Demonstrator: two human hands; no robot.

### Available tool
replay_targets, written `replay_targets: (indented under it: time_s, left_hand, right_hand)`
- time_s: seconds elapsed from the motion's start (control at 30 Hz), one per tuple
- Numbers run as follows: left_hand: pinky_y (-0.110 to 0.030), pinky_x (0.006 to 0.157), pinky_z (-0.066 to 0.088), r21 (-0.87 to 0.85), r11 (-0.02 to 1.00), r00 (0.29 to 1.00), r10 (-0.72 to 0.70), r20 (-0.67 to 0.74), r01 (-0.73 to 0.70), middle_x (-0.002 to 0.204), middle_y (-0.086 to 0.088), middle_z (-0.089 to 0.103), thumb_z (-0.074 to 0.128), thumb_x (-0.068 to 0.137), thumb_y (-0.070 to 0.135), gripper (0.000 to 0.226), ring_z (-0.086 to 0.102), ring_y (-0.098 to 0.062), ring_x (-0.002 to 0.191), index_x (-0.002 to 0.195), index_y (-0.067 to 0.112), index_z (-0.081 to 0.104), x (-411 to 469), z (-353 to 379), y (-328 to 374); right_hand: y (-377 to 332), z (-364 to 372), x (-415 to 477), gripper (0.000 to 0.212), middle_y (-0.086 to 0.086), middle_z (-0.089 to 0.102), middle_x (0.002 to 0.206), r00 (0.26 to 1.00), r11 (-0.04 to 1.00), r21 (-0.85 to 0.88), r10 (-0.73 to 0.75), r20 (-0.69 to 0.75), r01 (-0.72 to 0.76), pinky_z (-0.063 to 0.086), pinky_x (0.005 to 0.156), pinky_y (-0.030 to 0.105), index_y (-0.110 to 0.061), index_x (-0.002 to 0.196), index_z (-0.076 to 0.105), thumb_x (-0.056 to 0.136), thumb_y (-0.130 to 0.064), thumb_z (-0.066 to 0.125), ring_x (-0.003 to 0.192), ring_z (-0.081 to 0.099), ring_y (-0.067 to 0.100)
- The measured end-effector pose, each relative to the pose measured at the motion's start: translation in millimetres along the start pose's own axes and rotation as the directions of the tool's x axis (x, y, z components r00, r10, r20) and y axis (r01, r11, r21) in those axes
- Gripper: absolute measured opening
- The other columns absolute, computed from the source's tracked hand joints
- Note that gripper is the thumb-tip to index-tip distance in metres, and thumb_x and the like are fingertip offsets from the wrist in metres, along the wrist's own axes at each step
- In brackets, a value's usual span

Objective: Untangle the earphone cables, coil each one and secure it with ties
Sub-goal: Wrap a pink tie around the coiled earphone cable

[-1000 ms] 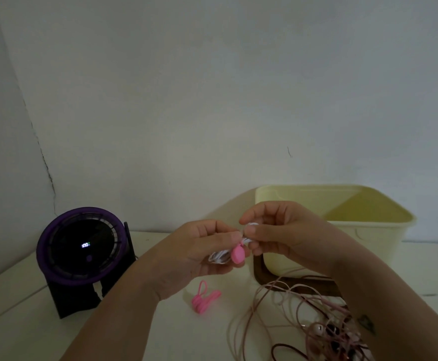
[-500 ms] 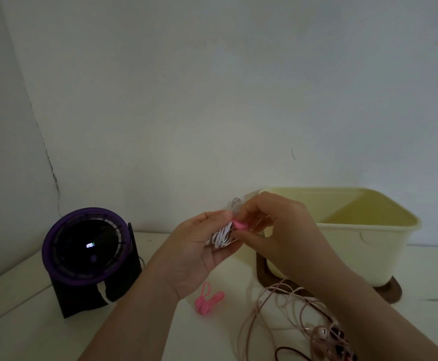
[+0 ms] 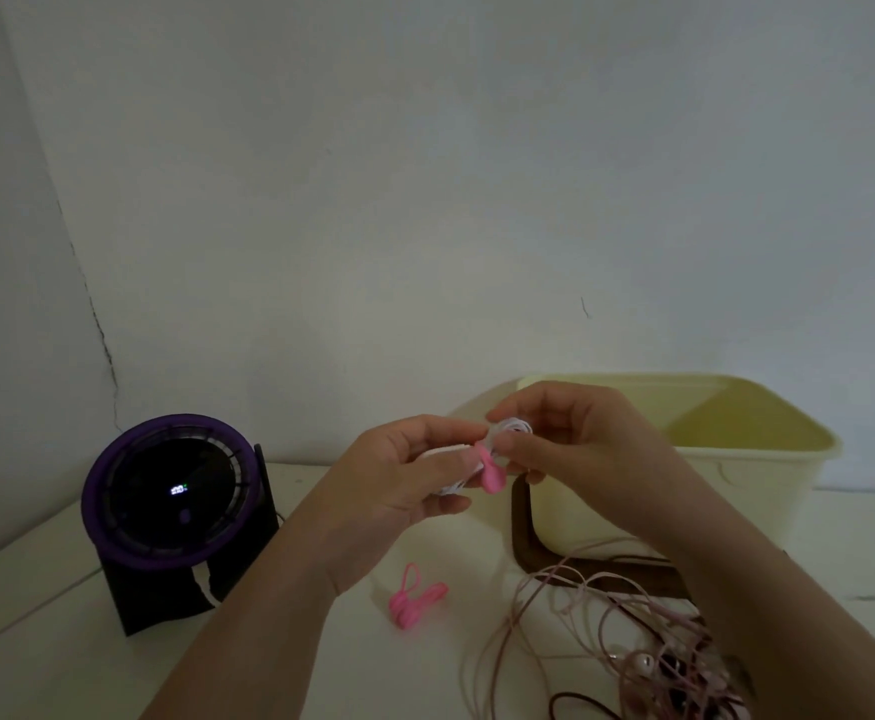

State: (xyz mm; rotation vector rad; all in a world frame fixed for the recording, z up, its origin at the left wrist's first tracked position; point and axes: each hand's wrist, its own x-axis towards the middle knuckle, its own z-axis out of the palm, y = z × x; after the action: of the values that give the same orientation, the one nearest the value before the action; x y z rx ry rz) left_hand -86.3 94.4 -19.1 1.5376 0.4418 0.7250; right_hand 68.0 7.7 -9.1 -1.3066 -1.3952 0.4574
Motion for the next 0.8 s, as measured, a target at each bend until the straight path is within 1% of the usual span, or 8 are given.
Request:
replay_targets:
  time_s: [0.13,0.23,0.33,0.4,0.5,0.6,0.73,0.8]
  left_hand:
    - [-0.024,0.07,0.054,-0.061,0.997,0.997,0.046,-0.066,-0.05,0.095,0.003,0.072,0.056,0.083,0.026,0.021,0.067,-0.008,0.087,0.101,0.02,0.067,6,1,-6]
    - [-0.013,0.086,0.046,0.315,0.937,0.978,0.19,-0.087,-0.154,0.111,0.019,0.062,0.053,0.092,0.025,0.021,0.058,0.006,0.103,0.108,0.037,0.059,10,2,-21]
    - [-0.004,0.099,0.028,0.675,0.696,0.962,0.259,0.085,-0.247,0.131,0.03,0.041,0.049,0.095,0.029,0.039,0.038,0.012,0.121,0.132,0.039,0.044,9,12,-37]
    - [0.004,0.099,0.01,0.776,0.559,0.952,0.247,0.181,-0.292,0.136,0.03,0.029,0.047,0.097,0.03,0.047,0.021,0.02,0.122,0.142,0.036,0.034,9,19,-46]
    - [0.011,0.089,0.0,0.801,0.515,0.951,0.219,0.22,-0.304,0.143,0.027,0.025,0.047,0.097,0.032,0.052,0.014,0.019,0.123,0.144,0.038,0.027,10,22,-55]
    - [0.012,0.088,0.001,0.796,0.515,0.947,0.22,0.235,-0.317,0.138,0.032,0.025,0.047,0.097,0.031,0.052,0.015,0.019,0.122,0.144,0.041,0.026,12,21,-58]
    - [0.011,0.088,0.01,0.798,0.516,0.95,0.195,0.245,-0.312,0.138,0.028,0.034,0.047,0.097,0.031,0.045,0.026,0.015,0.124,0.14,0.038,0.037,13,19,-58]
    - [0.009,0.087,0.017,0.794,0.528,0.953,0.173,0.247,-0.302,0.138,0.025,0.04,0.048,0.096,0.033,0.041,0.031,0.017,0.118,0.137,0.037,0.042,11,19,-58]
  right_hand:
    - [2,-10,2,0.008,0.003,0.071,0.068,0.992,0.996,0.085,0.03,-0.123,-0.02,0.051,0.058,0.019,-0.014,0.081,0.069,0.08,-0.006,0.069,0.06,0.065,0.012]
    - [6,-26,3,0.007,0.002,0.071,0.068,0.938,1.0,0.013,0.011,-0.347,-0.007,0.051,0.058,0.015,-0.013,0.086,0.068,0.08,-0.011,0.07,0.058,0.064,0.006]
    - [19,-42,6,0.004,-0.005,0.069,0.07,0.86,0.971,-0.233,-0.078,-0.504,-0.049,0.043,0.05,0.01,-0.015,0.083,0.067,0.082,-0.013,0.07,0.056,0.062,0.007]
    - [32,-48,8,0.004,-0.002,0.071,0.075,0.859,0.919,-0.371,-0.083,-0.505,-0.13,0.039,0.049,0.016,-0.019,0.081,0.067,0.083,-0.016,0.07,0.058,0.059,0.016]
    - [46,-50,9,0.003,-0.003,0.069,0.075,0.897,0.841,-0.505,-0.056,-0.438,-0.193,0.034,0.048,0.012,-0.02,0.085,0.068,0.084,-0.016,0.068,0.058,0.056,0.007]
    - [45,-50,10,0.013,-0.003,0.069,0.088,0.924,0.801,-0.559,-0.02,-0.382,-0.214,0.038,0.056,0.015,-0.021,0.096,0.069,0.089,-0.013,0.061,0.069,0.056,0.002]
    - [32,-49,7,0.021,-0.003,0.063,0.104,0.928,0.783,-0.584,-0.024,-0.372,-0.214,0.046,0.089,0.031,-0.023,0.109,0.067,0.091,-0.017,0.058,0.102,0.058,0.013]
    - [21,-47,2,0.019,-0.011,0.06,0.096,0.932,0.802,-0.575,-0.069,-0.355,-0.16,0.044,0.084,0.024,-0.023,0.107,0.067,0.091,-0.019,0.059,0.095,0.058,0.008]
